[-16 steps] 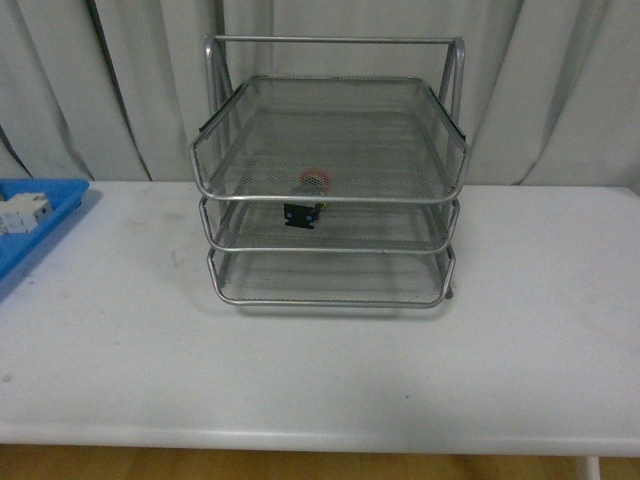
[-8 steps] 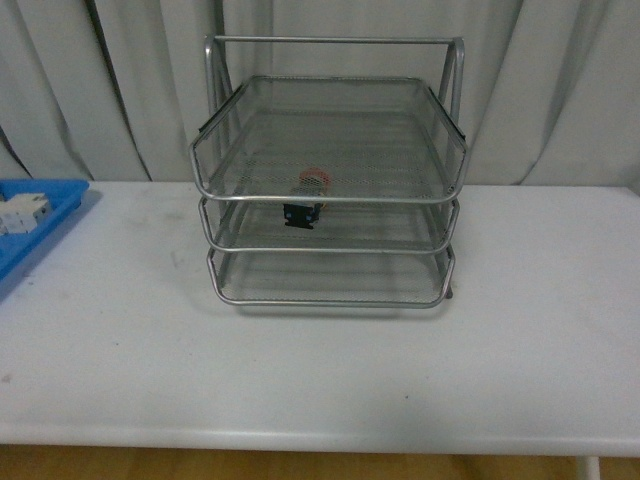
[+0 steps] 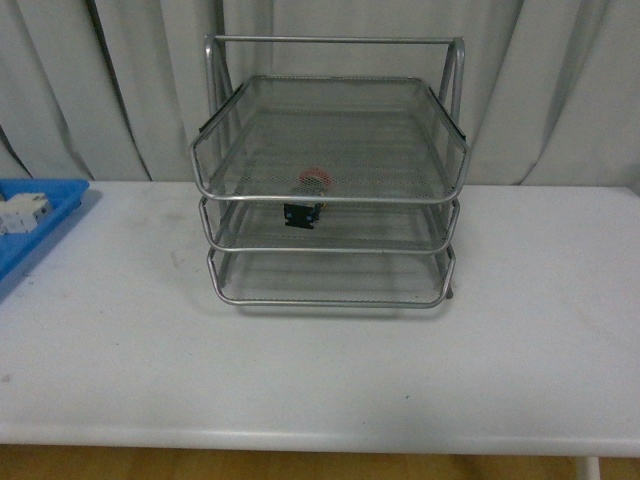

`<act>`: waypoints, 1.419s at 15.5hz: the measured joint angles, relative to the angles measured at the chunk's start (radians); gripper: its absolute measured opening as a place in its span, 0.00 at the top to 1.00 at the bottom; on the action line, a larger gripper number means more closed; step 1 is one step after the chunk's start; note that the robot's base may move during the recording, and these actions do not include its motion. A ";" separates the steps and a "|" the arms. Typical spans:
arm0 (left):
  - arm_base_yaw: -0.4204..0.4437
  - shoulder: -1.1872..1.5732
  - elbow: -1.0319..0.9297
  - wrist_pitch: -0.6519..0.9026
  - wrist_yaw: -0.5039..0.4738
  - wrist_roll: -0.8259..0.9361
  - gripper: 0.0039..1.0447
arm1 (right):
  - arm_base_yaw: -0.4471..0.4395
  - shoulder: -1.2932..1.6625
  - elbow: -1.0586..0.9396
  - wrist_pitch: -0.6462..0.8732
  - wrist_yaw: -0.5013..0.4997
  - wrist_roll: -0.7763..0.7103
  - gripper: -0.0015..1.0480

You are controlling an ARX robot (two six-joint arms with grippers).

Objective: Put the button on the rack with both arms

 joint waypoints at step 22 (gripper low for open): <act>0.000 0.000 0.000 0.000 0.000 0.000 0.06 | 0.000 -0.266 0.000 -0.276 -0.002 -0.002 0.06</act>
